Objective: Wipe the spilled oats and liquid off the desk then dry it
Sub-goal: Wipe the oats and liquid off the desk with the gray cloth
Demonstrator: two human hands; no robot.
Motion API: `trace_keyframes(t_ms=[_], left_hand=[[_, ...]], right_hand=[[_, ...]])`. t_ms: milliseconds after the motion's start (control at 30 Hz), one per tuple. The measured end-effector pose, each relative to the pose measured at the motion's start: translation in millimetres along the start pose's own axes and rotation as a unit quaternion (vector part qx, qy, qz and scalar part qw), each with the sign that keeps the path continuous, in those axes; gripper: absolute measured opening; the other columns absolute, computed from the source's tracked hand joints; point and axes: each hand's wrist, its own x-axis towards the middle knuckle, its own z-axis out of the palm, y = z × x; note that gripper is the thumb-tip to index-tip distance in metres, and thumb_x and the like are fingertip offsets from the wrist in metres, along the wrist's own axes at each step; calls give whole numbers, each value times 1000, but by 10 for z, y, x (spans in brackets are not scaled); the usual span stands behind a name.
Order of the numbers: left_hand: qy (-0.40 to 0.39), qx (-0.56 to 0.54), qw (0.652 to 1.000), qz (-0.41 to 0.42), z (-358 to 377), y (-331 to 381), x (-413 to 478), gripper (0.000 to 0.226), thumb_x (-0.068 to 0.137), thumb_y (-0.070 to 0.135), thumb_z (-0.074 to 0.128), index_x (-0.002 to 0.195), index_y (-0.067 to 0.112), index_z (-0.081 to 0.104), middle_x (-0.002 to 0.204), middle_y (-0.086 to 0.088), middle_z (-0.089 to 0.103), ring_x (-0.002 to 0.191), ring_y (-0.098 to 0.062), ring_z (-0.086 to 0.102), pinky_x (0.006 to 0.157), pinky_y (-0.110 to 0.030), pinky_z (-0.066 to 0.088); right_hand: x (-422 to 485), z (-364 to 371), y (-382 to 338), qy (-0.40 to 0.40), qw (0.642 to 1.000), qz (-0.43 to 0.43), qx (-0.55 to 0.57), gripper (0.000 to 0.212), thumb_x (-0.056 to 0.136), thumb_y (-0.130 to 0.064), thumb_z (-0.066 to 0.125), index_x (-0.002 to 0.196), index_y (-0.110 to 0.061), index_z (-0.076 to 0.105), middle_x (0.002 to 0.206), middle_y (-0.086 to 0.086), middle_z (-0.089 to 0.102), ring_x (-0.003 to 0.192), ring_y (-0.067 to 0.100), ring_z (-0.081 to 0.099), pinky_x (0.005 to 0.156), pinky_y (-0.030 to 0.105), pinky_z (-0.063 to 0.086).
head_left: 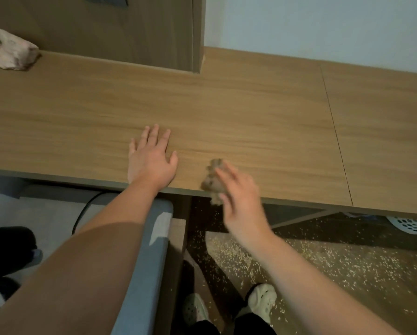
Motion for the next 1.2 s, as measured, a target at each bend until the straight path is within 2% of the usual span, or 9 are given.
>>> trace_keyframes(t_ms=[133, 200, 267, 400, 567, 700, 833, 1033, 1200], left_hand=[[7, -15, 1000, 3, -6, -1, 2, 60, 99, 46, 30, 155, 27, 19, 164, -1, 7, 151, -18, 1, 121, -44, 4], [12, -17, 1000, 2, -5, -6, -1, 60, 99, 45, 31, 155, 26, 20, 164, 0, 8, 151, -17, 1, 121, -44, 4], [14, -19, 1000, -1, -10, -6, 4, 60, 98, 45, 32, 155, 26, 21, 164, 0, 9, 151, -17, 1, 122, -44, 5], [13, -21, 1000, -1, -21, 4, 2, 60, 98, 43, 33, 154, 26, 21, 164, 0, 10, 151, -17, 2, 122, -46, 7], [8, -15, 1000, -3, -23, 2, 4, 60, 98, 43, 32, 154, 27, 21, 164, 0, 9, 151, -17, 2, 122, -46, 7], [14, -17, 1000, -7, -13, 4, 1, 60, 98, 42, 33, 154, 25, 23, 163, -1, 12, 151, -17, 4, 122, -46, 8], [16, -19, 1000, -9, -8, 11, -1, 59, 98, 40, 33, 154, 25, 24, 163, -1, 13, 151, -17, 5, 122, -45, 7], [11, -17, 1000, -4, -14, 11, -8, 59, 99, 39, 32, 155, 24, 21, 164, -1, 11, 151, -18, 3, 122, -46, 6], [8, -10, 1000, -1, -4, 4, -6, 59, 99, 40, 30, 155, 24, 20, 164, -1, 11, 151, -19, 3, 122, -47, 8]], right_hand=[[674, -556, 584, 178, 966, 182, -43, 52, 99, -17, 47, 149, -22, 35, 157, -1, 28, 145, 18, 22, 121, 43, 18], [1036, -683, 869, 164, 944, 247, -144, 52, 101, -26, 45, 151, -17, 34, 160, 7, 25, 146, 29, 22, 119, 51, 19], [1302, -594, 969, 134, 933, 246, -226, 52, 100, -34, 44, 148, -16, 38, 159, 9, 25, 144, 33, 25, 116, 52, 22], [1483, -268, 713, 88, 957, 135, -242, 48, 96, -38, 49, 140, -21, 49, 157, 5, 33, 141, 33, 29, 110, 47, 26], [899, -66, 399, -11, 985, -67, -159, 42, 89, -24, 63, 131, -26, 59, 146, -2, 48, 131, 23, 41, 110, 46, 27], [389, 31, 417, -74, 964, -201, -155, 47, 79, -18, 74, 125, -21, 65, 137, 2, 57, 124, 25, 46, 101, 46, 36], [281, 76, 461, -55, 952, -240, -182, 46, 76, -10, 76, 121, -16, 66, 131, 11, 58, 115, 29, 50, 87, 45, 41], [-110, -179, 906, 68, 967, -152, -192, 47, 72, -11, 78, 115, -20, 61, 125, 11, 62, 115, 27, 50, 98, 44, 37], [-642, -446, 1086, 192, 943, 101, -253, 42, 60, 8, 81, 99, -3, 69, 119, 23, 61, 109, 42, 53, 91, 54, 39]])
